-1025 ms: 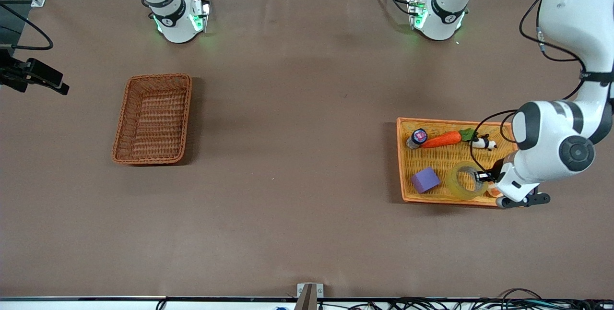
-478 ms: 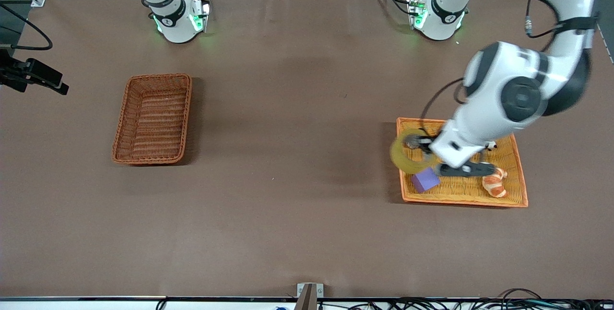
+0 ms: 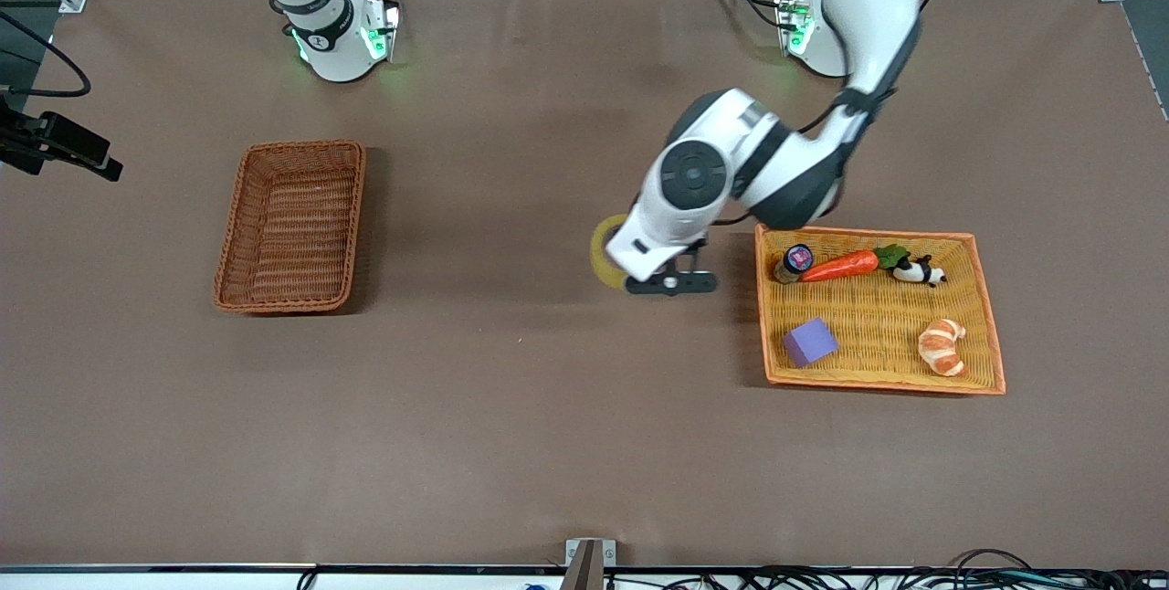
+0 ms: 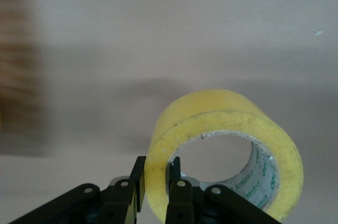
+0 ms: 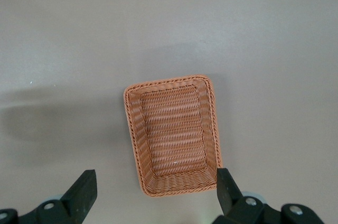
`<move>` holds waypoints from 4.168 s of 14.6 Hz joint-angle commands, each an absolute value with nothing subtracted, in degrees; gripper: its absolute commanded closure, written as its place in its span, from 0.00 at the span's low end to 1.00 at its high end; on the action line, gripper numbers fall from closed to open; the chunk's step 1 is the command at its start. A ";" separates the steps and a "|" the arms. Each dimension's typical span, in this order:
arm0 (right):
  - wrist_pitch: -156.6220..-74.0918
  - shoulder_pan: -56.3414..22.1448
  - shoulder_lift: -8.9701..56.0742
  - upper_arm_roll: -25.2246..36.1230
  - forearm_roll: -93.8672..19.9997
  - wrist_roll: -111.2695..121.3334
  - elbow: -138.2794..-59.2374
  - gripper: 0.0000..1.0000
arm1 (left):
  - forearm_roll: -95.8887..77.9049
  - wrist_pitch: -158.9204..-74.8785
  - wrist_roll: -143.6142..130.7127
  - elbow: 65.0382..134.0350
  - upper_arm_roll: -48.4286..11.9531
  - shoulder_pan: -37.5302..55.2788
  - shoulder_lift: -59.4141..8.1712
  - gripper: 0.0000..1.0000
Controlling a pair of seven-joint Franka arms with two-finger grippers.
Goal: Move tape to another basket
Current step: 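Lift the tape roll and carry it toward the table middle, then set the tape down, open the left gripper while the right gripper approaches, then grasp the tape with the right gripper while the left gripper withdraws, then carry the tape roll with the right gripper over the wicker basket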
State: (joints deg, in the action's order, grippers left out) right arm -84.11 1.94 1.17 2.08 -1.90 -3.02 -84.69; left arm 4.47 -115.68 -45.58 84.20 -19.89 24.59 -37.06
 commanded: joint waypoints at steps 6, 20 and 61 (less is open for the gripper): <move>-84.73 2.11 1.49 2.02 -3.43 -2.37 -85.25 0.00 | 5.45 -128.58 -55.01 79.10 -13.99 36.46 -48.95 0.91; -102.56 -23.35 17.03 0.79 -3.17 -22.21 -85.52 0.00 | 11.17 -94.95 -27.03 79.10 -11.78 10.84 -11.18 0.00; -102.48 -15.33 4.60 1.41 0.97 -11.57 -107.46 1.00 | 1.50 -83.58 -3.60 83.85 -4.13 4.13 -0.44 0.00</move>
State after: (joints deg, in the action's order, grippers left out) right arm -100.91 -21.57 10.70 2.75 1.02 -19.25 -99.00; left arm 2.34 -84.49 -4.59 84.09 -4.14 4.07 -0.59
